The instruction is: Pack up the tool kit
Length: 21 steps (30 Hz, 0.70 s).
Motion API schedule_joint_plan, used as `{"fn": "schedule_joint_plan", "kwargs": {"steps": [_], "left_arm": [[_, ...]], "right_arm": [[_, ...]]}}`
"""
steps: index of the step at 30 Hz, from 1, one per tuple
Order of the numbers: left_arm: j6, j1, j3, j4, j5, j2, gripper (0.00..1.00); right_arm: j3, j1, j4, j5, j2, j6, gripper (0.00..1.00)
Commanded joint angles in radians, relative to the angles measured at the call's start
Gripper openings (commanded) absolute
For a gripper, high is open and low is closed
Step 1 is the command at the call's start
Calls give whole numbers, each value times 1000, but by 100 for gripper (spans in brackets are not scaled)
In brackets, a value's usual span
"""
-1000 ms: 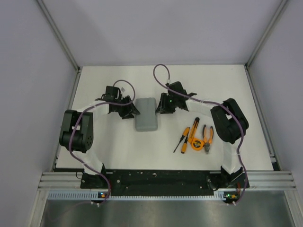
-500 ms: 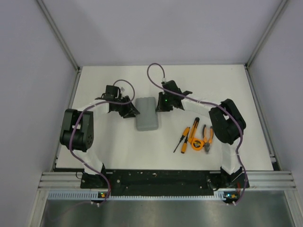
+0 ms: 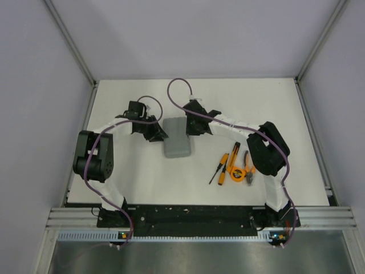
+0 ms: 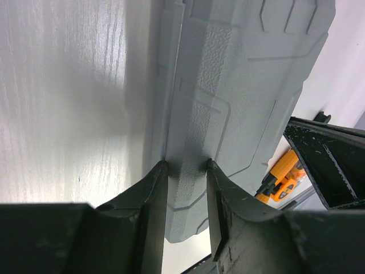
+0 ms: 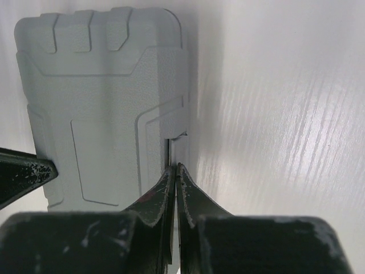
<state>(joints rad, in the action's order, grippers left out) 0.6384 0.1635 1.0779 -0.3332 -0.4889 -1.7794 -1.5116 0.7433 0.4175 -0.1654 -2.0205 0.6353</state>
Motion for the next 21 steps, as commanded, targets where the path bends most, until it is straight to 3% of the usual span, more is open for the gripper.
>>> {"fn": "schedule_joint_plan", "kwargs": {"steps": [1,21], "left_arm": [[21,10,-18,-129,158,-63,0],[47,13,-7,-135,188,-69,0]], "right_arm": [[24,1,191,-88,-73,66,0],[33,-65,282,-372,37,-74,0]]}}
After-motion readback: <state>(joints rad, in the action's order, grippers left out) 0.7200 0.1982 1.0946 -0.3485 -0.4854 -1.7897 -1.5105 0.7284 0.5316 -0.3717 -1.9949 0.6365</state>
